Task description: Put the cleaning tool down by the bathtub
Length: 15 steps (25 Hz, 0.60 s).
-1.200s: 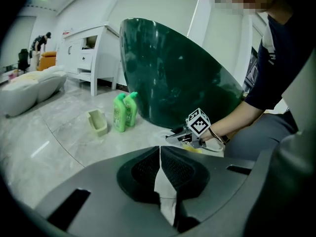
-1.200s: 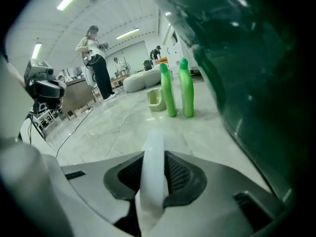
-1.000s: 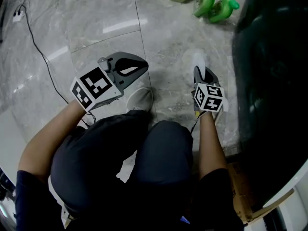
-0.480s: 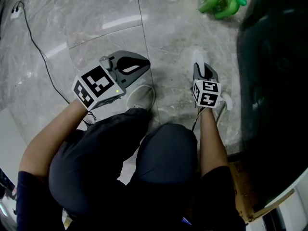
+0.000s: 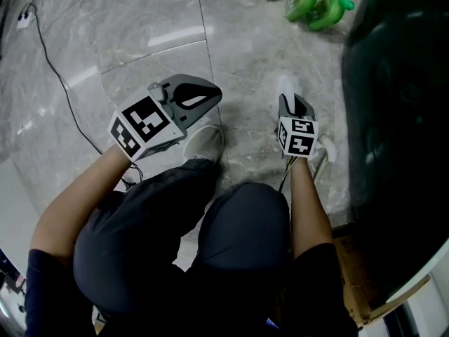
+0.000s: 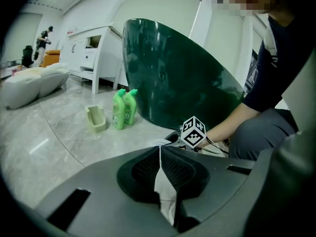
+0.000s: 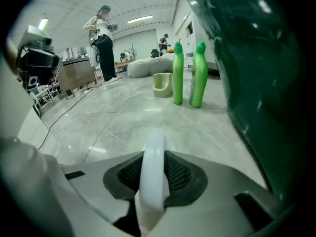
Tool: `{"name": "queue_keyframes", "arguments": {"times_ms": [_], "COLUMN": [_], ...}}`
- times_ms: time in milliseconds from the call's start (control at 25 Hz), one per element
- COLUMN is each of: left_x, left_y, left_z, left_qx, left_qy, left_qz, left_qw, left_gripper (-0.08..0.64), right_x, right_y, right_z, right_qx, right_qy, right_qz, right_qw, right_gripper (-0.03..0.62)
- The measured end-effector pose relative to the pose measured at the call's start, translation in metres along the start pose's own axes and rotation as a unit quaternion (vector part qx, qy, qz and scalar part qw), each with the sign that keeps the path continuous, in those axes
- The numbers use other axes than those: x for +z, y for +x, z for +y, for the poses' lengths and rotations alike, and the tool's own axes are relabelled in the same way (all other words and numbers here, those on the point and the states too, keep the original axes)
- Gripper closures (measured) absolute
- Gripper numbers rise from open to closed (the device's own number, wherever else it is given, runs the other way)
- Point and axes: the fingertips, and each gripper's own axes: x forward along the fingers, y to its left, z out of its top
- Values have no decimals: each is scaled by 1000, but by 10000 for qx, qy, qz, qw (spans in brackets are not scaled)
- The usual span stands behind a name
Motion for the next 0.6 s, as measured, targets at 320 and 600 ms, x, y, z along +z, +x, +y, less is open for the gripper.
{"name": "queue_keyframes", "arguments": {"times_ms": [320, 600], "left_x": [5, 20], "left_y": [0, -2], "left_z": [-7, -14], "left_qx": [8, 16], "left_qy": [115, 289], "left_qz": [-30, -93], "left_qw": [9999, 9995], "left_gripper": [526, 526], "right_x": [14, 35], "right_y": [-12, -37], "right_z": [3, 4], "right_qx": [182, 262], "right_qy": [-42, -64], "right_qz": [-241, -477], "right_qw": [9995, 9985], "right_gripper": [459, 430]}}
